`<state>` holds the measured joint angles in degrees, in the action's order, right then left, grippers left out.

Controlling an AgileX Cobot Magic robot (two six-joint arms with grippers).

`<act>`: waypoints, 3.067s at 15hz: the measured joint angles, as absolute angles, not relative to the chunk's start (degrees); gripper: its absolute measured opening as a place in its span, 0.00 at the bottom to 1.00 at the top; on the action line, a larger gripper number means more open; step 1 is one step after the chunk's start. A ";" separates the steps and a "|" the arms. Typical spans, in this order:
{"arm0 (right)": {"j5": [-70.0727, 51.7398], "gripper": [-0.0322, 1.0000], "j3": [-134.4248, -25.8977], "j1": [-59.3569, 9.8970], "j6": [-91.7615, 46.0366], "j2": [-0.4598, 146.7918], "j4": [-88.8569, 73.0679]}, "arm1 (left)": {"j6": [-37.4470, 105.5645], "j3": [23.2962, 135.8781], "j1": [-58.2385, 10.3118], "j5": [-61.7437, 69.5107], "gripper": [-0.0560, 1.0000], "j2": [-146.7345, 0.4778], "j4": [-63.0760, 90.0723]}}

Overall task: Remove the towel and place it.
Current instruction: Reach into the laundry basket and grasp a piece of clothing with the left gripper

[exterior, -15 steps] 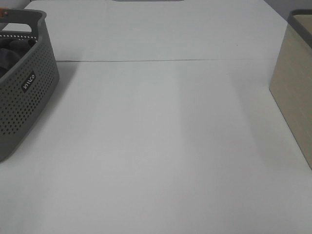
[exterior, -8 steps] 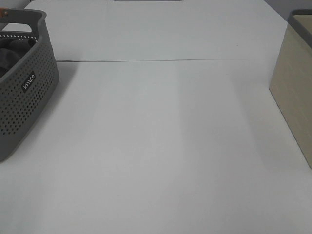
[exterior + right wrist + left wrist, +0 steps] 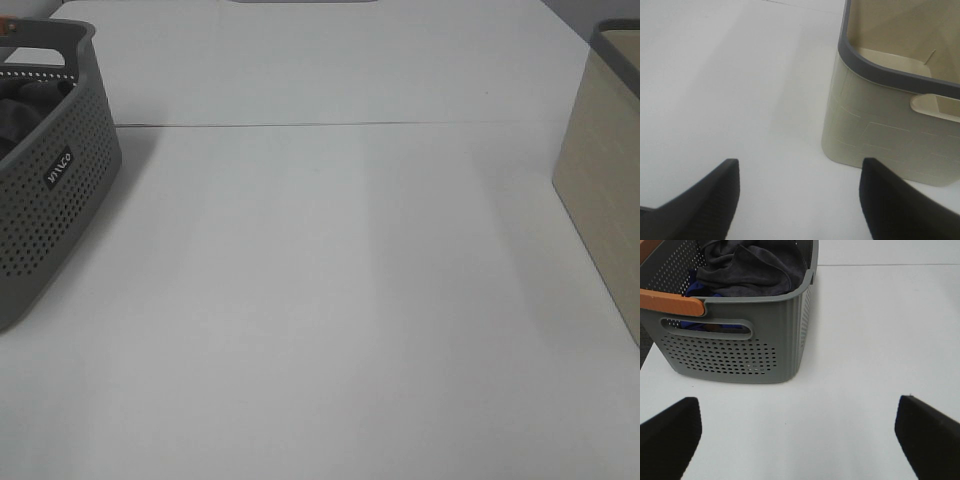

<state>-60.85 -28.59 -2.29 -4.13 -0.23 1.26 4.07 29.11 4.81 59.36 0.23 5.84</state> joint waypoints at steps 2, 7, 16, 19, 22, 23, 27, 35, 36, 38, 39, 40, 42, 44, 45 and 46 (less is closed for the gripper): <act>-60.85 0.68 -28.59 -2.29 -4.13 -0.23 1.26 | 4.07 29.11 4.81 59.36 0.99 0.23 5.84; -60.85 0.68 -28.59 -2.29 -4.13 -0.23 1.26 | 4.07 29.11 4.81 59.36 0.99 0.23 5.33; -60.85 0.68 -28.59 -2.29 -4.13 -0.23 1.26 | 4.07 29.11 4.81 59.36 0.99 0.23 5.33; -60.85 0.68 -28.59 -2.29 -4.13 -0.23 1.26 | 4.07 29.11 4.81 59.36 0.99 0.23 5.33; -60.85 0.68 -28.59 -2.29 -4.13 -0.23 1.26 | 4.07 29.11 4.81 59.36 0.99 0.23 5.33; -60.85 0.68 -28.59 -2.29 -4.13 -0.23 1.26 | 4.07 29.11 4.81 59.36 0.99 0.23 5.33; -60.85 0.68 -28.59 -2.29 -4.13 -0.23 1.26 | 4.07 29.11 4.81 59.36 0.99 0.23 5.33; -60.85 0.68 -28.59 -2.29 -4.13 -0.23 1.26 | 9.51 29.62 4.81 60.33 0.99 -1.15 4.98; -60.85 0.68 -28.59 -2.29 -4.13 -0.23 1.26 | 13.81 31.40 4.81 62.45 0.99 -3.67 4.81; -60.85 0.68 -28.59 -2.29 -4.13 -0.23 1.26 | 23.78 40.39 4.81 69.16 0.99 -16.33 4.58; -60.85 0.68 -28.59 -2.29 -4.13 -0.23 1.26 | 25.44 41.94 4.81 69.44 0.99 -18.51 4.53; -60.85 0.68 -28.59 -2.29 -4.13 -0.23 1.26 | 28.71 44.75 4.81 69.61 0.99 -23.84 4.53; -60.85 0.68 -28.59 -2.29 -4.13 -0.23 1.26 | 37.01 50.99 4.81 69.67 0.99 -34.03 3.78; -60.85 0.68 -28.59 -2.29 -4.13 -0.23 1.26 | 43.72 55.86 4.81 69.73 0.99 -41.48 1.49; -60.85 0.68 -28.59 -2.29 -4.13 -0.23 1.26 | 46.64 59.47 4.81 69.61 0.99 -46.87 -0.74; -60.85 0.68 -28.59 -2.29 -4.13 -0.23 1.26 | 48.87 66.18 4.81 69.39 0.99 -56.49 -5.73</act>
